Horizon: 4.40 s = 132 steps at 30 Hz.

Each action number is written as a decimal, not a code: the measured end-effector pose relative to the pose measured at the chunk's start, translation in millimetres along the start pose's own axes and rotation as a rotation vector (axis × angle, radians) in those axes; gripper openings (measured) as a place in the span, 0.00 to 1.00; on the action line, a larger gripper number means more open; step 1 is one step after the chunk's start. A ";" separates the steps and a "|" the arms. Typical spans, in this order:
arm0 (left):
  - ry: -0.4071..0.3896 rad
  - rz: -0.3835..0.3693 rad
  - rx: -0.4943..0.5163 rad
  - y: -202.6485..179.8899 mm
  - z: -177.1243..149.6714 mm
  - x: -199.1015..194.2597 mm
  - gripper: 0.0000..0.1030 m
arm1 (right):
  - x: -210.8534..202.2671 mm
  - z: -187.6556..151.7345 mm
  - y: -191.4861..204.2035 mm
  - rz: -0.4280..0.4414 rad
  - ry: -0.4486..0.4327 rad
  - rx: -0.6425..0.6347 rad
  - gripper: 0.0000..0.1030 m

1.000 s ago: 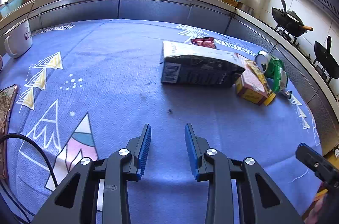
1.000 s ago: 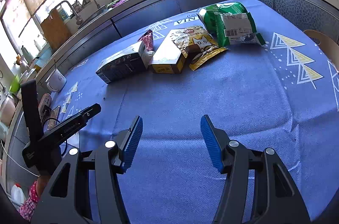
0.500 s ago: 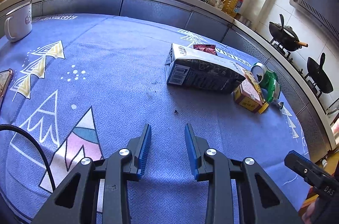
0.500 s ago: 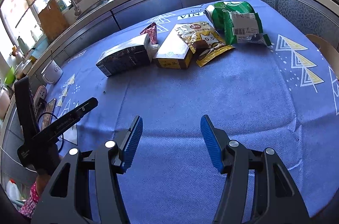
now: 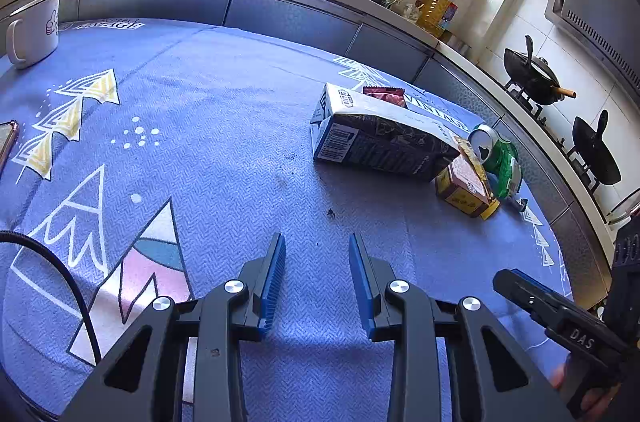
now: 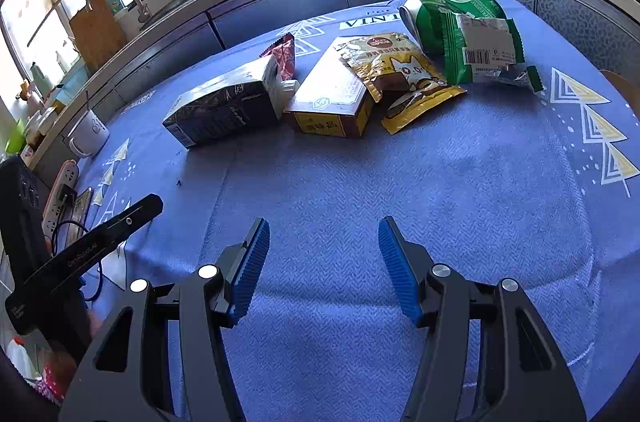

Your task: Collect trash

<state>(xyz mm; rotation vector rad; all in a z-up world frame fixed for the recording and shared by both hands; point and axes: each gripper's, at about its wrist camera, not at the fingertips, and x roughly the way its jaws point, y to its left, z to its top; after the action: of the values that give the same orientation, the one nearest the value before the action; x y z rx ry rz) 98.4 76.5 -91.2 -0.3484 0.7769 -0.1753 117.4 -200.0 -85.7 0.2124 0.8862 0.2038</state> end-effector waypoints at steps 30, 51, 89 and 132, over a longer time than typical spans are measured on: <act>-0.121 0.097 0.139 -6.3 89.5 -1.7 0.90 | -2.5 58.2 -10.3 0.027 -0.123 0.023 0.56; 0.142 -0.120 0.207 -32.2 46.1 44.1 0.76 | 7.8 69.3 -12.6 0.042 -0.125 0.042 0.56; 0.120 -0.086 0.232 -65.6 54.1 48.5 0.86 | 6.3 53.3 -22.3 0.040 -0.104 0.076 0.56; 0.081 -0.033 0.160 -34.3 32.9 12.5 0.80 | 41.8 129.8 12.9 0.129 -0.074 -0.044 0.56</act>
<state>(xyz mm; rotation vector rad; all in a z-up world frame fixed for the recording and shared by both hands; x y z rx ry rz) 129.6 49.1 -65.0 -0.2033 0.8316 -0.2819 243.7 -189.5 -33.6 0.2350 0.7939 0.3335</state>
